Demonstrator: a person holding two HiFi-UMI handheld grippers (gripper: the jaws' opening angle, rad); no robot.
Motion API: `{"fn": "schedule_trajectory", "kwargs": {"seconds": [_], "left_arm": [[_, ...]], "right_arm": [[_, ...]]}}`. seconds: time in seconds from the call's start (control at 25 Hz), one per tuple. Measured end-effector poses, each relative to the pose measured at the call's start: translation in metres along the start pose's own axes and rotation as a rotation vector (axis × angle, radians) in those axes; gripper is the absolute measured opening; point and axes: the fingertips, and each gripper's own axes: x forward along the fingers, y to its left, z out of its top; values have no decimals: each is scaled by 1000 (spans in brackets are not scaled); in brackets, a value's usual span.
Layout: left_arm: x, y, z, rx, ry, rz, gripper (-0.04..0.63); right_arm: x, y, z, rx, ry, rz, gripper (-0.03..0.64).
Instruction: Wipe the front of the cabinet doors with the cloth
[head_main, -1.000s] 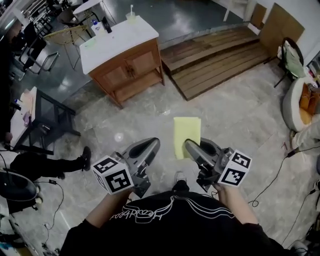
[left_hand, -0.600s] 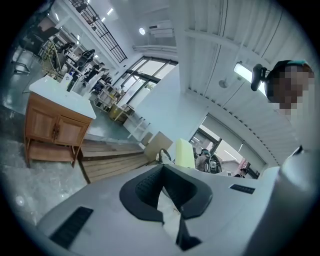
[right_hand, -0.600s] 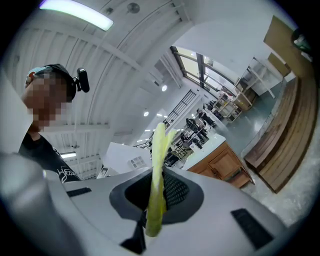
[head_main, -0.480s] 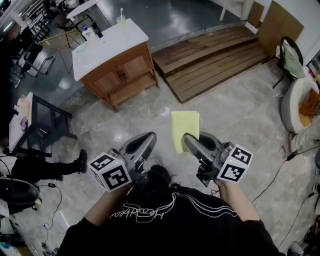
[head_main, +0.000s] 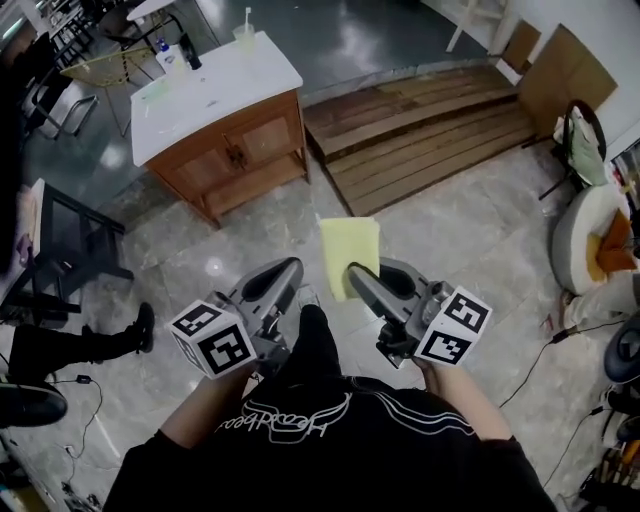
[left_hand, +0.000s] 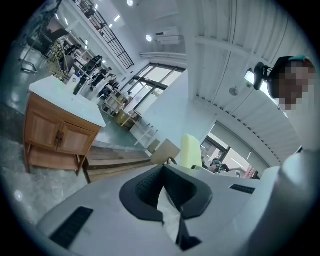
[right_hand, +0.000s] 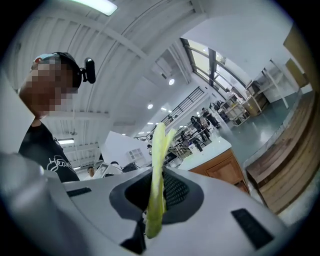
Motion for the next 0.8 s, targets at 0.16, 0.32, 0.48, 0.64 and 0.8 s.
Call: {"fn": "schedule_trajectory", "kwargs": {"seconds": [0.16, 0.32, 0.48, 0.64, 0.8], "left_arm": [[19, 73, 37, -38, -20, 51, 5], [30, 144, 74, -70, -47, 119, 5], [36, 218, 113, -98, -93, 179, 5], [44, 285, 138, -127, -123, 213, 5], [56, 334, 142, -140, -141, 226, 5]], "right_arm": [[66, -55, 13, -7, 51, -7, 40], [134, -108, 22, -6, 95, 5, 40], [203, -153, 24, -54, 135, 19, 40], [251, -196, 13, -126, 190, -17, 40], [289, -230, -3, -166, 248, -9, 40]]}}
